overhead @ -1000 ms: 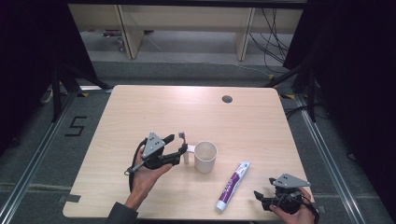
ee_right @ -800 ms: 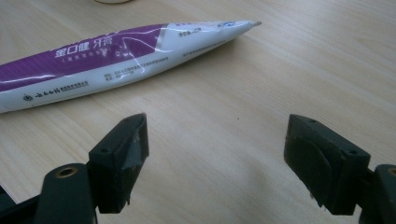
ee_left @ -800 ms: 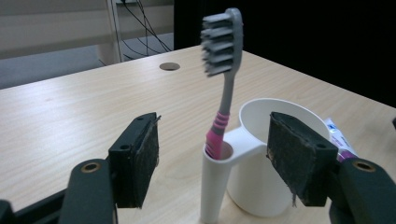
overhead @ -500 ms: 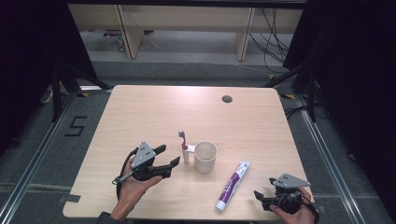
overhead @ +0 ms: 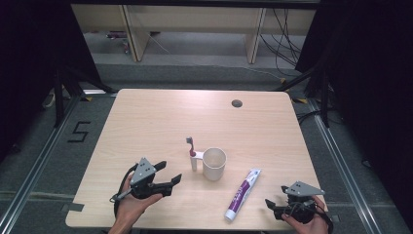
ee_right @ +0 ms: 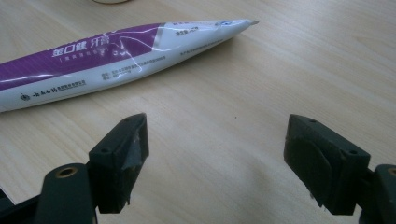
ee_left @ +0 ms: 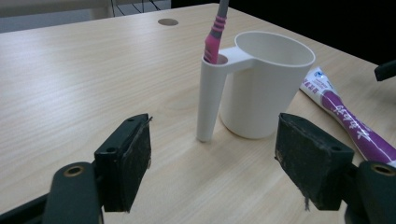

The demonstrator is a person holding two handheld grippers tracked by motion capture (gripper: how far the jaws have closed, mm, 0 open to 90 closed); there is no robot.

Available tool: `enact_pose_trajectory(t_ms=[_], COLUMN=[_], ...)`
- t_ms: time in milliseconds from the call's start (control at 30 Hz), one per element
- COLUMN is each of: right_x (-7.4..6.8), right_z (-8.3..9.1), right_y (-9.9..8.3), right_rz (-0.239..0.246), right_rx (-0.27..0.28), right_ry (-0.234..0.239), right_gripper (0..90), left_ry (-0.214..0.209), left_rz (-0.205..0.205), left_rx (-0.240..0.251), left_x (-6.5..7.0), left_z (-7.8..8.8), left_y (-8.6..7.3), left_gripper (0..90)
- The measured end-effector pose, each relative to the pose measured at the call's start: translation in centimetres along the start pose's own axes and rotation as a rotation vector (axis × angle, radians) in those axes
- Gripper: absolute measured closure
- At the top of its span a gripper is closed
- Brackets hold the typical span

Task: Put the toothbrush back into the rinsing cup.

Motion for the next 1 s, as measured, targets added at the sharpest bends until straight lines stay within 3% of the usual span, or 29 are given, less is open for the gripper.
enact_pose_trajectory(t_ms=[133,167,467,567,600,700,900,1000], right_x=[0.0,0.2,0.0,0.2,0.0,-0.1,0.2,0.1], right_z=[0.0,0.0,0.0,-0.1,0.0,0.2,0.1,0.0], right_y=[0.0,0.0,0.0,0.0,-0.1,-0.2,-0.1,-0.1], right_rz=[-0.018,-0.001,-0.02,0.001,-0.027,-0.042,-0.005,-0.01], right_rx=[0.012,0.014,0.011,0.019,0.013,0.008,0.012,0.018], right_ry=[-0.022,-0.031,-0.024,-0.031,-0.039,-0.038,-0.033,-0.032], right_gripper=[23.1,23.1,23.2,23.2,23.2,23.1,23.1,23.2], left_ry=[-0.003,-0.006,0.008,0.005,0.008,0.01,0.015,0.02], left_rz=[-0.001,0.002,0.01,0.017,0.014,0.01,0.006,0.002], left_rx=[-0.012,-0.013,-0.04,-0.038,-0.045,-0.05,-0.069,-0.069], left_x=[0.0,0.1,-0.1,-0.2,-0.2,-0.3,-0.3,-0.3], left_z=[0.4,0.5,1.6,2.0,2.2,2.5,3.2,3.4], left_y=[-0.6,-0.8,-2.3,-2.6,-2.8,-3.3,-4.3,-4.4], left_gripper=[25.4,25.1,24.1,23.7,23.5,23.4,22.9,22.8])
Point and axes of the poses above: each handheld gripper's, and its own axes: z roughly backward along the jaws, y roughly out of its top, x roughly to its right, the point moved 8 cm from there along -z, roughly forward along the jaws, and after that the axes turned 5 degrees about z, right-handed, at the moved point
